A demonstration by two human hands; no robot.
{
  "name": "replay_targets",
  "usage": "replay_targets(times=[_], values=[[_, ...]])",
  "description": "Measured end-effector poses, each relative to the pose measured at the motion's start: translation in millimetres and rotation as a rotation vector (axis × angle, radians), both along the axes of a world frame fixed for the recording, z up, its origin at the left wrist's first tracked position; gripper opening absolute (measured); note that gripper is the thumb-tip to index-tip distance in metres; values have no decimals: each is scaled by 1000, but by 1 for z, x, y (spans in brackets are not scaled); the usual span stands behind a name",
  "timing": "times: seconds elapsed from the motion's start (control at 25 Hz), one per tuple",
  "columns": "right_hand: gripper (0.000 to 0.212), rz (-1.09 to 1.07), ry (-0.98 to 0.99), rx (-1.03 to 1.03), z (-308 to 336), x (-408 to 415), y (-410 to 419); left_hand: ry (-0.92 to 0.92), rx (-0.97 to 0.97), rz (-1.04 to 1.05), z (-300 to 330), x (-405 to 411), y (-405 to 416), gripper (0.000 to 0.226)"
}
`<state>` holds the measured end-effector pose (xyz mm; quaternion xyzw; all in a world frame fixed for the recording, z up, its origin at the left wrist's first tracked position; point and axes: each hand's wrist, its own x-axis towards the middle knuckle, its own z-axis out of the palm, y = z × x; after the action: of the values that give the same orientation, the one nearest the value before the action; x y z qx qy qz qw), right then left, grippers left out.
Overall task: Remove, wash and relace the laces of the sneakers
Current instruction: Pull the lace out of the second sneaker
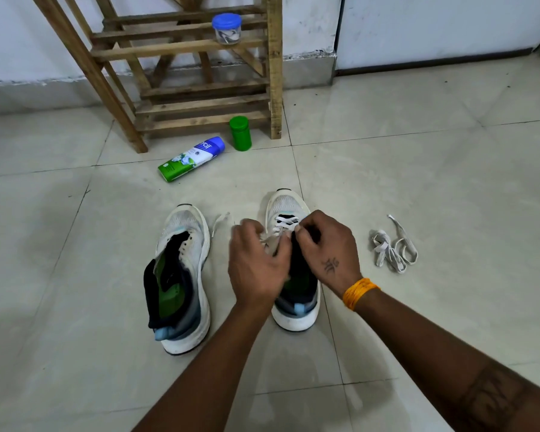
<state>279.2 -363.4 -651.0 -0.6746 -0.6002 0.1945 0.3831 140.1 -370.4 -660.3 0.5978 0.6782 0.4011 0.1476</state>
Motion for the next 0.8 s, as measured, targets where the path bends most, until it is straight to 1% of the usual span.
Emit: replay_targets(times=[0.04,0.08,0.16,0.2,0.24,0.32,0.36,0.4,0.44,0.52,0.56,0.6,0.64,0.72,0.8], values=[[5,81,-47,-42,3,0,8,71,-5,-61,-4,-1,-4,32],[8,160,-97,-95,6,0,15,102,-7,-97,-8,-2,-4,28],[12,286,-187,-203,11,2,29,99,7,-106,-12,-3,-3,22],[12,327,-241,-224,12,0,33,86,3,-93,-13,-2,-2,21],[12,360,-306,-211,12,-3,36,67,-9,-78,-13,-2,-2,21],[14,407,-454,-118,10,-10,38,24,-38,-58,-14,-2,-2,23],[14,395,-516,-66,9,-11,37,15,-55,-51,-15,-1,-3,22],[15,335,-538,-28,8,-10,38,16,-70,-41,-15,-1,-4,21],[15,226,-513,-21,6,-4,41,18,-79,-30,-15,-1,-3,19],[13,3,-365,-117,5,17,49,20,-74,-22,-14,-2,-2,19],[12,-39,-311,-173,5,25,50,26,-73,-26,-14,-1,-3,18],[11,-30,-309,-192,4,29,48,34,-74,-37,-13,-1,-3,18],[13,14,-342,-162,6,27,44,37,-74,-50,-14,-1,-3,18],[25,166,-434,-33,15,16,37,33,-55,-76,-14,-1,-4,22],[23,370,-589,-2,21,2,34,29,-38,-83,-12,-1,-4,32]])
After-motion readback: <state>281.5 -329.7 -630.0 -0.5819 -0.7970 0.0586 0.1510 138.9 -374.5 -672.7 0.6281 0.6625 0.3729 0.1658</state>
